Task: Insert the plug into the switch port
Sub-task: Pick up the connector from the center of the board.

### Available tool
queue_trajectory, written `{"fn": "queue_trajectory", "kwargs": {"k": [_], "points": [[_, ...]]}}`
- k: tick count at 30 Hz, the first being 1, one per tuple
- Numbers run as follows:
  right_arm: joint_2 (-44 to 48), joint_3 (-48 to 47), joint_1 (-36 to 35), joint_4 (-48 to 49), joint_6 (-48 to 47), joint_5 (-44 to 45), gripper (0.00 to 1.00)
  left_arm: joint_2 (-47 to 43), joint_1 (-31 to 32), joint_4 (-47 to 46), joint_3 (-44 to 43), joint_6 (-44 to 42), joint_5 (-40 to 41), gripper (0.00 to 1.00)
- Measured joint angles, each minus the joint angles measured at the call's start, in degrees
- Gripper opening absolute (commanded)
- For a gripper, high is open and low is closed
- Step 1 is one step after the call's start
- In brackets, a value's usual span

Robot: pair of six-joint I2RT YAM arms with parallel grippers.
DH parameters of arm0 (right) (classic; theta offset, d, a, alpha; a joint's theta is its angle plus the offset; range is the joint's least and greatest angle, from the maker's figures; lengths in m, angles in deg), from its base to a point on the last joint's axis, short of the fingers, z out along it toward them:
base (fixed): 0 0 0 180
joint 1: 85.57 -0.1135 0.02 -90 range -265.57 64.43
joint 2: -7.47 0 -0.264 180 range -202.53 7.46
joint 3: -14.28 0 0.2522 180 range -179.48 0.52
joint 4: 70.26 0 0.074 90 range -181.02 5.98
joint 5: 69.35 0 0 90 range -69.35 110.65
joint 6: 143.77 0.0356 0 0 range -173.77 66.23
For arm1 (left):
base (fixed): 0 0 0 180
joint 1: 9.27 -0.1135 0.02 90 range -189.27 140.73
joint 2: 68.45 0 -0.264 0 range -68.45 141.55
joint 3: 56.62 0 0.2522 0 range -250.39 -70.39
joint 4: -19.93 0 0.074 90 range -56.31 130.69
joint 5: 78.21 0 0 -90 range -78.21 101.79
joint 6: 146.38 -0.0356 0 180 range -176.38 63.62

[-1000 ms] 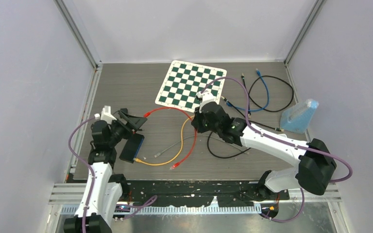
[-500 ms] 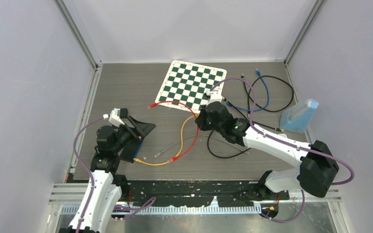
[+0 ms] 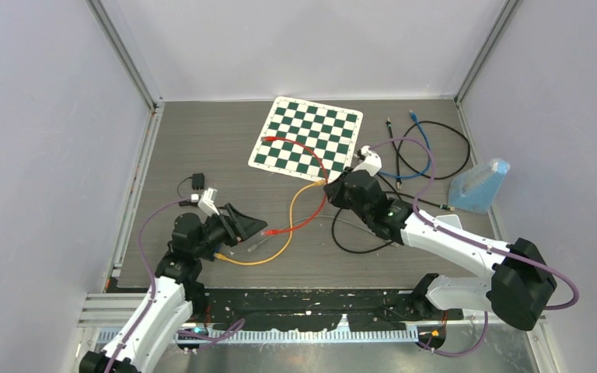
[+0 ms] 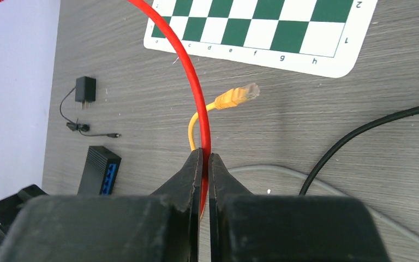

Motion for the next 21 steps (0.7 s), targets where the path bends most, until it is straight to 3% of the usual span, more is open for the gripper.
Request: {"fn": "queue_trajectory", "kwargs": {"k": [17,21], "points": [[1.38,1.95,0.0,2.1,4.85,4.87,0.05,4.5,4.13,-9.92,0.11,3.74,-0.9,0.66],[1.09,1.97,0.17,2.36,5.05,4.85,0.05,5.09,4.42,-11.89,0.11,3.76,-1.14,0.57]]}}
